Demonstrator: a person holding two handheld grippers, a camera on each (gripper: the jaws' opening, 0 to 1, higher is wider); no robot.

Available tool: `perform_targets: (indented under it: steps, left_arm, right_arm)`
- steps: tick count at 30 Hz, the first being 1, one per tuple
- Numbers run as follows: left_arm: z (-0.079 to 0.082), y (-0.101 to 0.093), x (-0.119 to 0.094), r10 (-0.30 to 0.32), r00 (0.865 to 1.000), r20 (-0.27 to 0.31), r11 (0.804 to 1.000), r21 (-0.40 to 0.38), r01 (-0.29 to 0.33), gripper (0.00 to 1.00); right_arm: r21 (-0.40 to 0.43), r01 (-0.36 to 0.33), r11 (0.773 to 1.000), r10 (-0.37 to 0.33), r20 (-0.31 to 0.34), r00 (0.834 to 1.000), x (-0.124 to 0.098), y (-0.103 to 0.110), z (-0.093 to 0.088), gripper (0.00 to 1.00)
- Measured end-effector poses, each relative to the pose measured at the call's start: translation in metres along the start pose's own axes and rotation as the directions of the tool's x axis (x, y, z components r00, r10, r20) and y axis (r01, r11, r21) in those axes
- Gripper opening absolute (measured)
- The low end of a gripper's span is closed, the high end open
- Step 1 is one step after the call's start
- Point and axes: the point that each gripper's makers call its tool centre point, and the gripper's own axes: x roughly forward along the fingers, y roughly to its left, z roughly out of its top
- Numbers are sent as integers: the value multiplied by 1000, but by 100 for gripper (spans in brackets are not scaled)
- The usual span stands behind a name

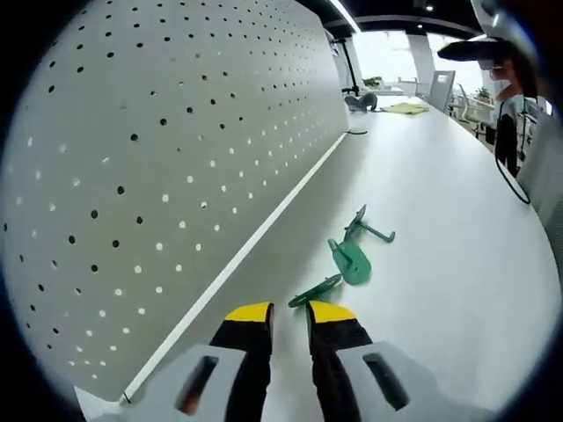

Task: Insert the hook assembly into the mounting plate slot until the hook locks in place.

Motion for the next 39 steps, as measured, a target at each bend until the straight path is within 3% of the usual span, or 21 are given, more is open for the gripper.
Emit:
perform_targets:
  steps: [15, 26, 39]
  left_arm:
    - [2, -6, 1, -47, 999, 19, 999, 3, 47, 5]
    - [-1, -29, -9, -77, 997, -3, 996, 39, 77, 4]
    - [-1, -34, -10, -72, 997, 17, 997, -18, 72, 2]
  right_arm:
    - [35, 1, 999, -1, -1, 1000, 3, -3, -2, 92]
    - [47, -5, 999, 5, 4, 1000, 3, 0, -2, 91]
    - [45, -8, 999, 8, 0, 1000, 3, 0, -3, 91]
